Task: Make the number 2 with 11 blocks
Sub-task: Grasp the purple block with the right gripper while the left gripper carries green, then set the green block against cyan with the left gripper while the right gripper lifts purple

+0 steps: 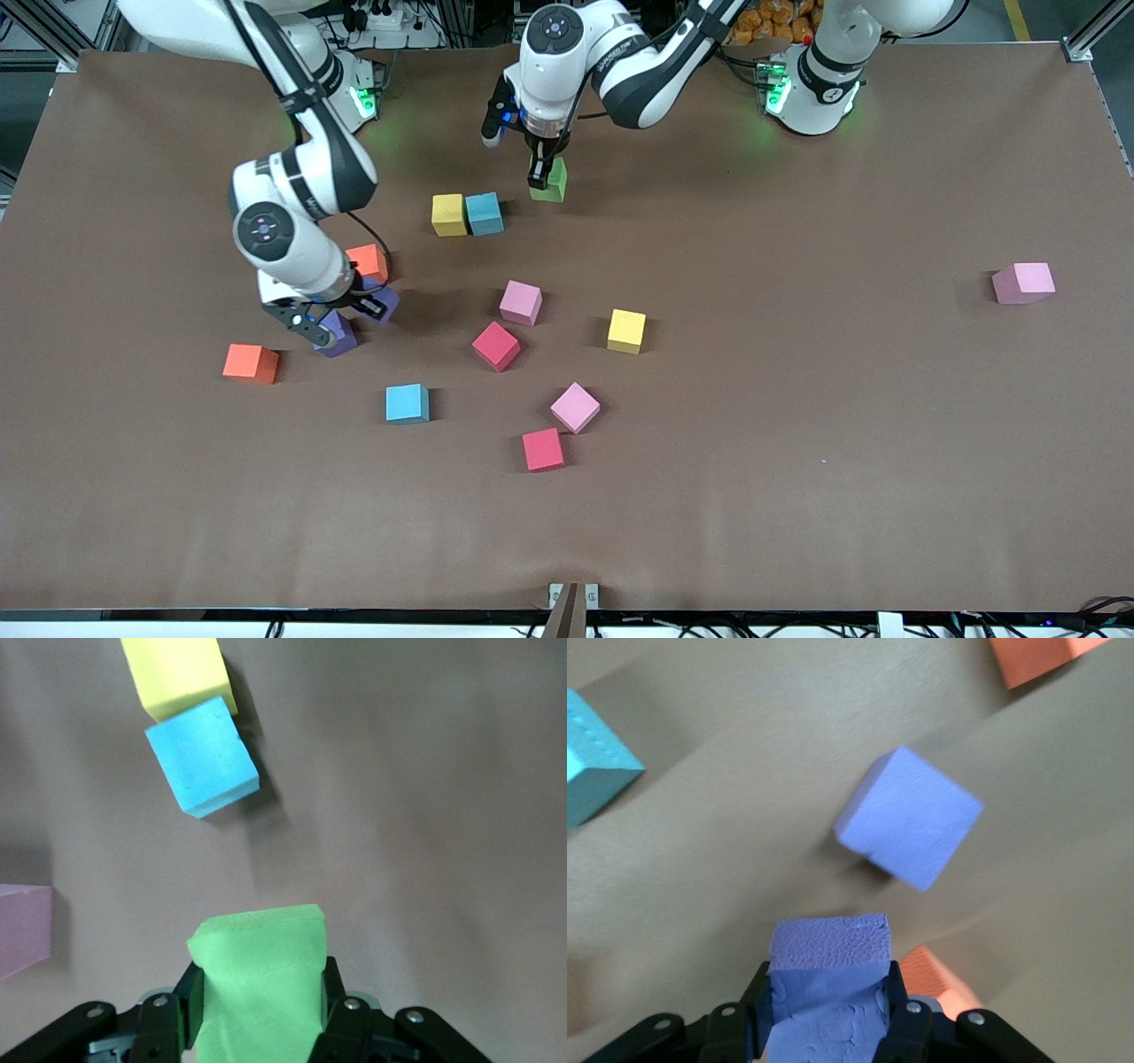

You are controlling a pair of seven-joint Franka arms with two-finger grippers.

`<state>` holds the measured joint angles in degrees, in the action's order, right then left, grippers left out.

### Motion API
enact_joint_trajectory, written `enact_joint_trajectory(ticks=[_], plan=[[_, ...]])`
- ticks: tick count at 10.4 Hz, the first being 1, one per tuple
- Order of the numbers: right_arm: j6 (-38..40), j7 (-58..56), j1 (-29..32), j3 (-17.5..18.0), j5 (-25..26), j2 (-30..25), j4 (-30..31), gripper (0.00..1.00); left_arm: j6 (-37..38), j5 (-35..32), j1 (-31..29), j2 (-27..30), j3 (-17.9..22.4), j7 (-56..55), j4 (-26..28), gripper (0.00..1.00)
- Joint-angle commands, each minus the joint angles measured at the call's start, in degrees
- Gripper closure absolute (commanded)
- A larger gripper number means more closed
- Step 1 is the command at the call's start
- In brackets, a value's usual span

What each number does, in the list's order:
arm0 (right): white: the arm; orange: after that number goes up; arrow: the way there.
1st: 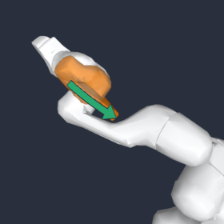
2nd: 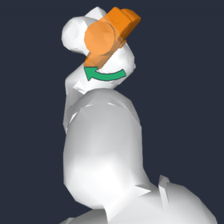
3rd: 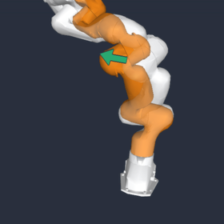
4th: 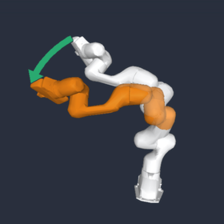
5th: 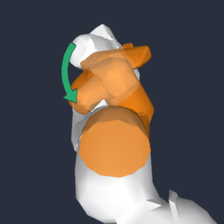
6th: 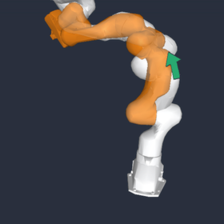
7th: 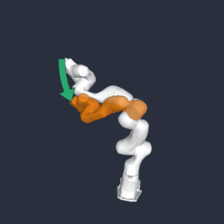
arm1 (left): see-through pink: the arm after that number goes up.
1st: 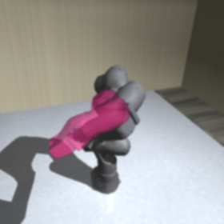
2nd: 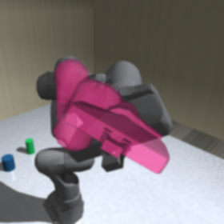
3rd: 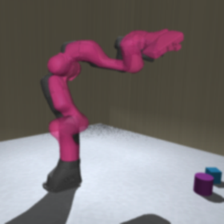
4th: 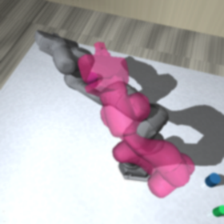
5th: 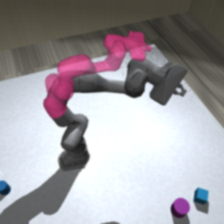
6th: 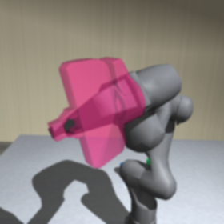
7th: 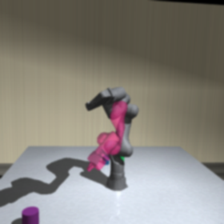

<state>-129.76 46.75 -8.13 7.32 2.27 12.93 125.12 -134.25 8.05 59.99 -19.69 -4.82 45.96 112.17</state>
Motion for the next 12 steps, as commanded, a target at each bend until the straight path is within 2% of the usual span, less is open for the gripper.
enact_joint_trajectory(ticks=[1, 5, 7, 10, 12], plan=[[2.1, -6.1, 2.9, 0.7, -0.9, -1.9, 0.1, 1.0, 0.5, 1.5, 0.0, -1.8, -0.1, 2.0, -0.9, 0.79], [5.0, -10.0, 5.1, 0.7, -0.9, -2.7, 0.1, 1.0, -0.8, 1.5, 0.2, -4.8, -0.2, 1.1, -2.4, 0.79], [8.5, -14.1, 6.6, 0.6, -0.8, -4.7, -0.2, 1.0, -4.1, 1.5, 0.7, -6.6, -0.5, 0.1, -2.8, 0.8], [9.4, -15.5, 7.1, 0.5, -0.8, -5.6, -1.6, 1.0, -4.5, 0.9, 0.8, -8.3, -1.1, -0.9, -4.4, 0.8], [9.5, -19.3, 7.0, -1.5, -0.8, -5.2, -2.4, 1.0, -4.6, 1.7, 1.1, -9.3, -1.3, -2.0, -5.5, 0.8]])
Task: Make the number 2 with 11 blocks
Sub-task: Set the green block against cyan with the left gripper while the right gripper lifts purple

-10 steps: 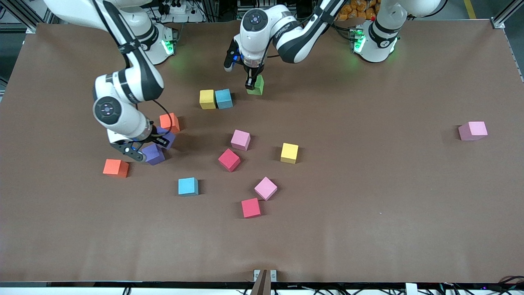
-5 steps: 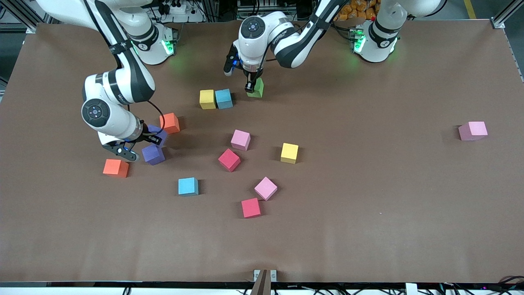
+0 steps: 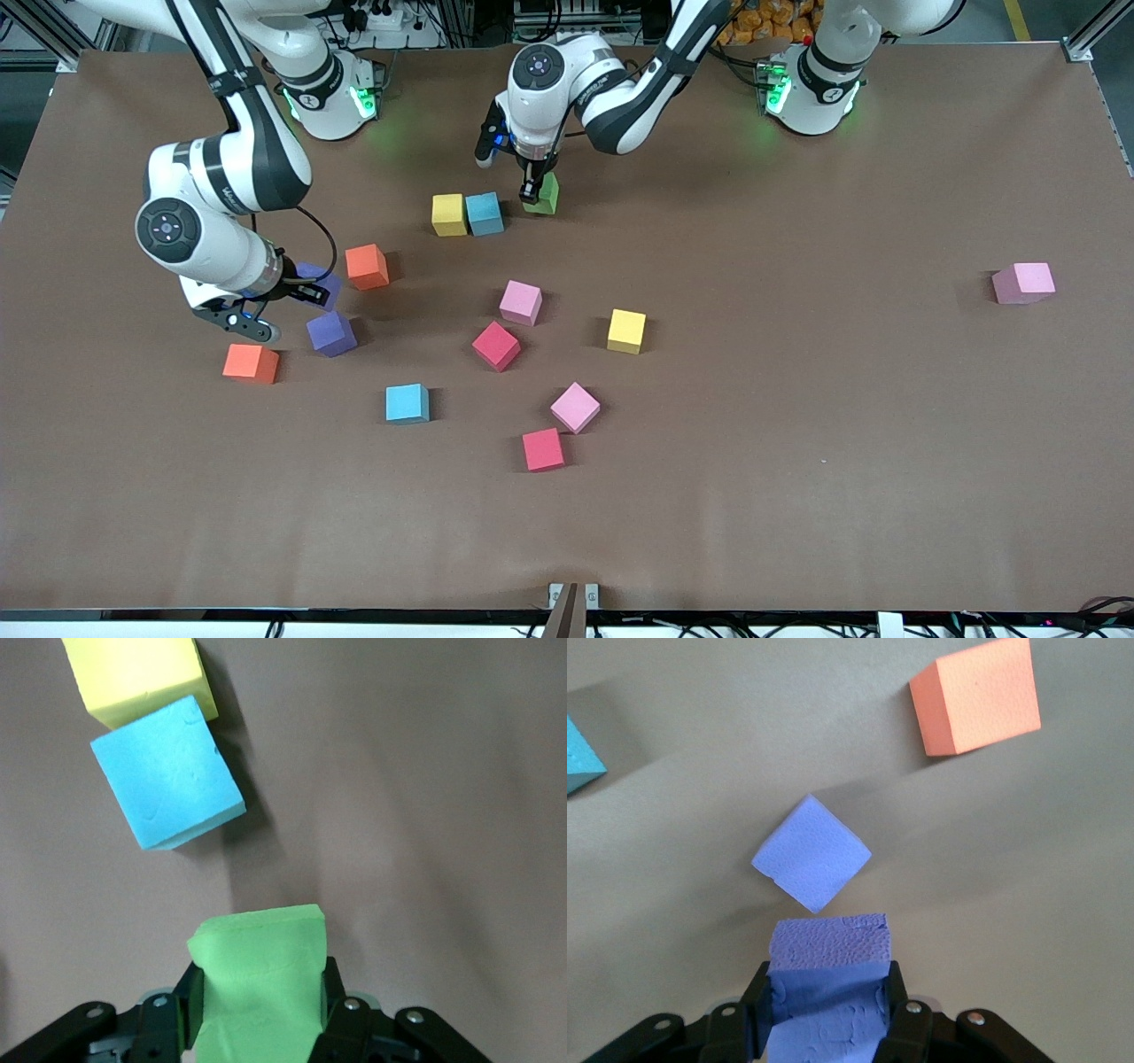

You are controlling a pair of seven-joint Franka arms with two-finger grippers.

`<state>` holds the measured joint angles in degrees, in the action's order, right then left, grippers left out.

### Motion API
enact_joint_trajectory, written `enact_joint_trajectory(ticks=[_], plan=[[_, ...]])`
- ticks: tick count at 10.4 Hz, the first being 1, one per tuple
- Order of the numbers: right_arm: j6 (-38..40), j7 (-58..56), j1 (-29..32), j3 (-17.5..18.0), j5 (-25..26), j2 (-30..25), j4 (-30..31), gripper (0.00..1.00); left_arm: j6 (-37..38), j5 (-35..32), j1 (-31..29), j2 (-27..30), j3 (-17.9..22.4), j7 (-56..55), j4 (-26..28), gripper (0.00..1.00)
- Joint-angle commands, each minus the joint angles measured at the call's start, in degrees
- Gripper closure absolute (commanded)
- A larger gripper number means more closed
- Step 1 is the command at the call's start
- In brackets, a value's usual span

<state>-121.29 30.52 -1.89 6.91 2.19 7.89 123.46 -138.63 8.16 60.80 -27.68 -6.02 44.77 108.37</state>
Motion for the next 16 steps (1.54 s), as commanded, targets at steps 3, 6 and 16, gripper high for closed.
enact_joint_trajectory(ticks=[3, 6, 16], plan=[[2.4, -6.3, 1.0, -2.4, 0.3, -0.2, -0.8, 1.0, -0.2, 2.2, 0.3, -4.5, 0.1, -5.1, -5.9, 0.8], [2.1, -8.2, 1.0, -3.5, 0.2, -0.2, -0.9, 1.0, -2.2, 1.7, 0.1, -6.6, 0.6, -4.4, -6.2, 0.79], [1.8, -11.5, 1.3, -6.6, 1.0, 0.0, -1.0, 1.0, -5.4, 1.7, 1.1, -9.5, 0.6, -4.3, -8.3, 0.8]])
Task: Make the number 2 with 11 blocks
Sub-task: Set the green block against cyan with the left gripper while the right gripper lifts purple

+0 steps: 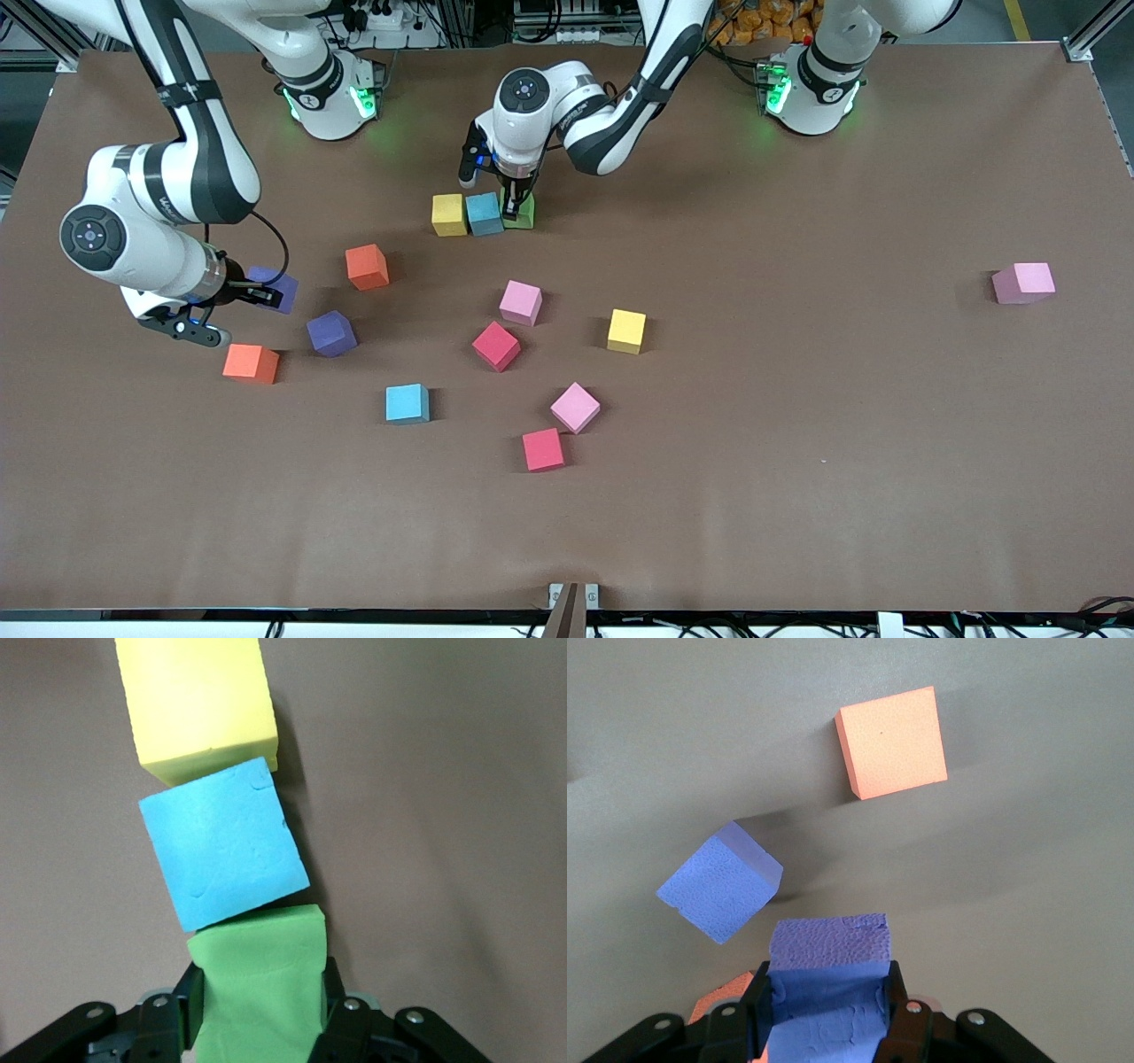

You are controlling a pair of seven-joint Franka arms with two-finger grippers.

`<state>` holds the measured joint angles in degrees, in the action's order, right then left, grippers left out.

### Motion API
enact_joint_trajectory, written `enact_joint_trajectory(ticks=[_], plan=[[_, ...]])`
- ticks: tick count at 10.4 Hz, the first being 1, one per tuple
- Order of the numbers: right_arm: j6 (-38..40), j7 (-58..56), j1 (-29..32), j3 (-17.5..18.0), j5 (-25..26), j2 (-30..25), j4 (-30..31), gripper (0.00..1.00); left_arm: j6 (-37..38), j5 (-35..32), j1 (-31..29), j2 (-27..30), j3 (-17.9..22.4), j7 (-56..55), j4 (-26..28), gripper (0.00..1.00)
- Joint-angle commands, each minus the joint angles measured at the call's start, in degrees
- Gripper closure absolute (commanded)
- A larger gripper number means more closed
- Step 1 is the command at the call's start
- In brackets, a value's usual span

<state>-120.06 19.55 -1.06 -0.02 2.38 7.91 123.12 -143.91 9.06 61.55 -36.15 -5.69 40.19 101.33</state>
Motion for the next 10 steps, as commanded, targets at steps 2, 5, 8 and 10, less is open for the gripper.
enact_joint_trajectory(ticks=[2, 5, 8, 10], plan=[[0.5, -0.6, 0.4, 0.4, 0.8, 0.0, -0.8, 1.0, -0.2, 0.9, 0.3, -1.4, 0.3, 0.2, -1.5, 0.8], [0.5, -0.5, 0.4, 0.4, 0.9, 0.0, -0.7, 1.0, -0.2, 0.9, 0.4, -2.2, 0.3, 0.3, -3.2, 0.8], [0.5, -0.5, 0.4, 0.4, 0.9, 0.0, -0.7, 1.0, -0.3, 0.9, 0.9, -2.7, 0.3, 0.3, -3.9, 0.8], [0.5, -0.5, 0.4, 0.4, 1.0, 0.0, -0.7, 1.0, -0.3, 0.9, 0.9, -2.6, 0.3, 0.2, -3.9, 0.76]])
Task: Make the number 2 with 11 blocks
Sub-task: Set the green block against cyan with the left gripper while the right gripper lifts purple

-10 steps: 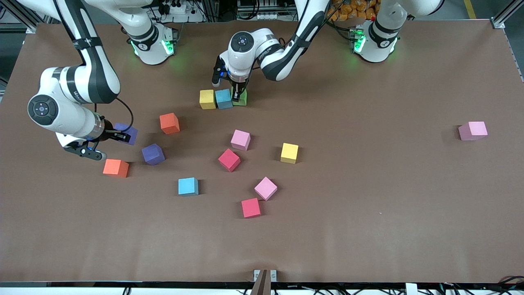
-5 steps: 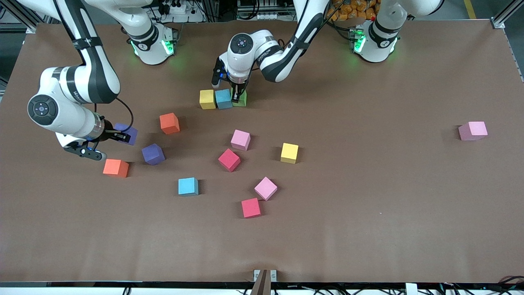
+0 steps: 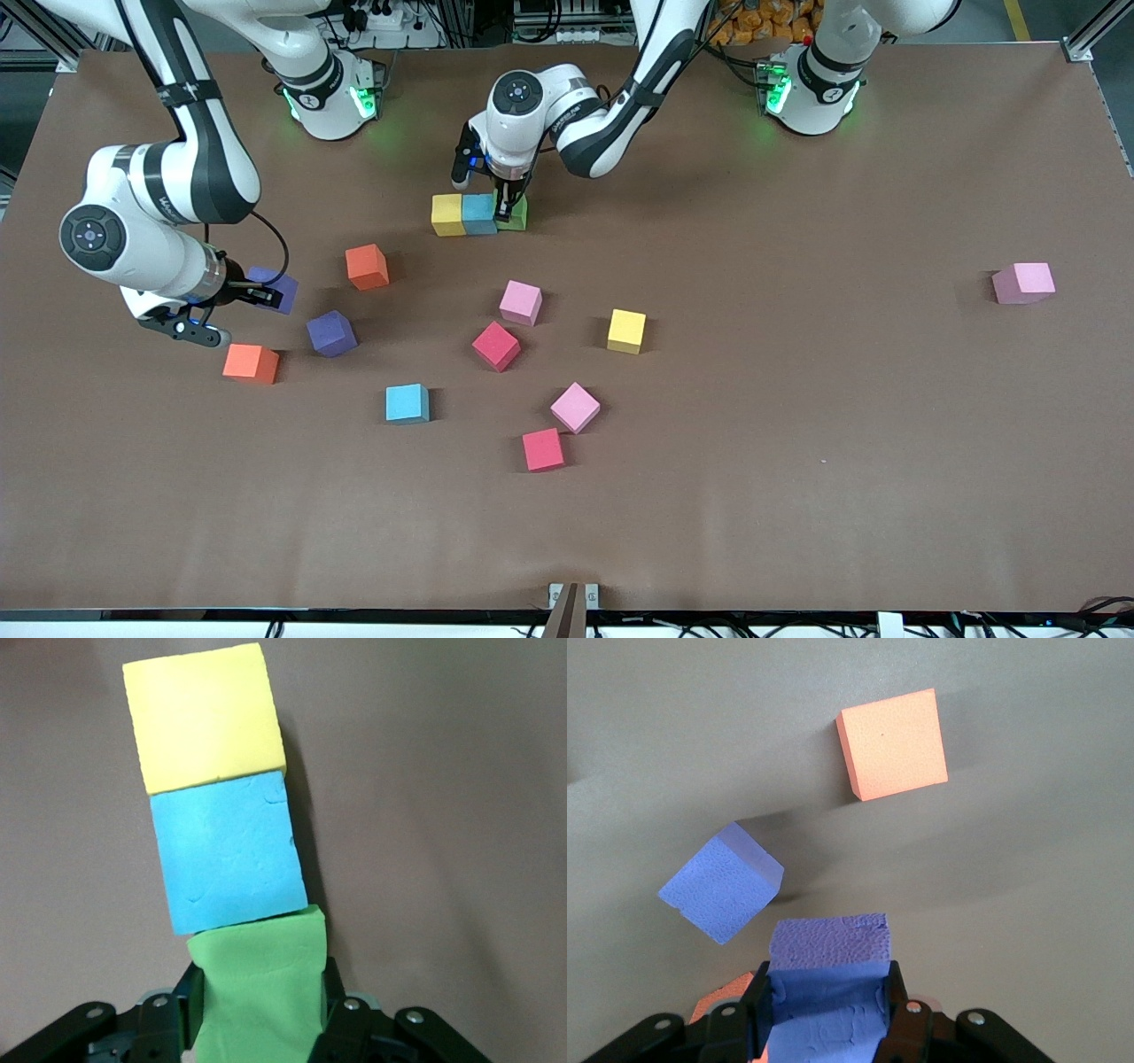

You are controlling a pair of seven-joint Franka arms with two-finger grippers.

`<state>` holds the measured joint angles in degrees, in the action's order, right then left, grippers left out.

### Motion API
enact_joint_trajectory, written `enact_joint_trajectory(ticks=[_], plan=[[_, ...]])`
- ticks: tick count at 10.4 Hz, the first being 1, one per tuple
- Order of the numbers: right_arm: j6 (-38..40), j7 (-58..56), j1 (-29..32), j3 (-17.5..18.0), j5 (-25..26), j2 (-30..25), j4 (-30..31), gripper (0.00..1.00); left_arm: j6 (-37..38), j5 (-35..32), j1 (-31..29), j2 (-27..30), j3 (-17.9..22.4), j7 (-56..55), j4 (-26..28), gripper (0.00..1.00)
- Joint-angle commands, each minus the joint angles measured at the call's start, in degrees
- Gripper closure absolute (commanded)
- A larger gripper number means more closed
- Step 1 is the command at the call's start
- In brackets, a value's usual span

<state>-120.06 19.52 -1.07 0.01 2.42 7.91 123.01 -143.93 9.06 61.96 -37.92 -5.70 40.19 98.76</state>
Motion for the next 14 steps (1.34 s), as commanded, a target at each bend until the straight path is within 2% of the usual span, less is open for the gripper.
enact_joint_trajectory(ticks=[1, 4, 7, 13, 14], plan=[[0.5, -0.5, 0.4, 0.3, 0.9, 0.0, -0.6, 1.0, -0.2, 1.0, 0.4, -0.8, 0.3, 0.1, -1.4, 0.66], [0.5, -0.5, 0.4, 0.3, 0.9, 0.0, -0.6, 1.0, -0.2, 0.9, 0.4, -0.6, 0.3, 0.2, -1.3, 0.58], [0.5, -0.5, 0.4, 0.3, 0.9, 0.0, -0.6, 1.0, -0.4, 1.0, 0.4, -1.0, 0.3, 0.1, -1.3, 0.4], [0.6, -0.5, 0.5, 0.3, 0.9, 0.1, -0.6, 1.0, -2.7, 1.0, 0.4, -1.8, 0.4, 0.3, -1.3, 0.37], [0.5, -0.5, 0.5, 0.3, 0.9, 0.0, -0.6, 1.0, -2.7, 1.0, 0.4, -1.8, 0.4, 0.2, -1.3, 0.31]])
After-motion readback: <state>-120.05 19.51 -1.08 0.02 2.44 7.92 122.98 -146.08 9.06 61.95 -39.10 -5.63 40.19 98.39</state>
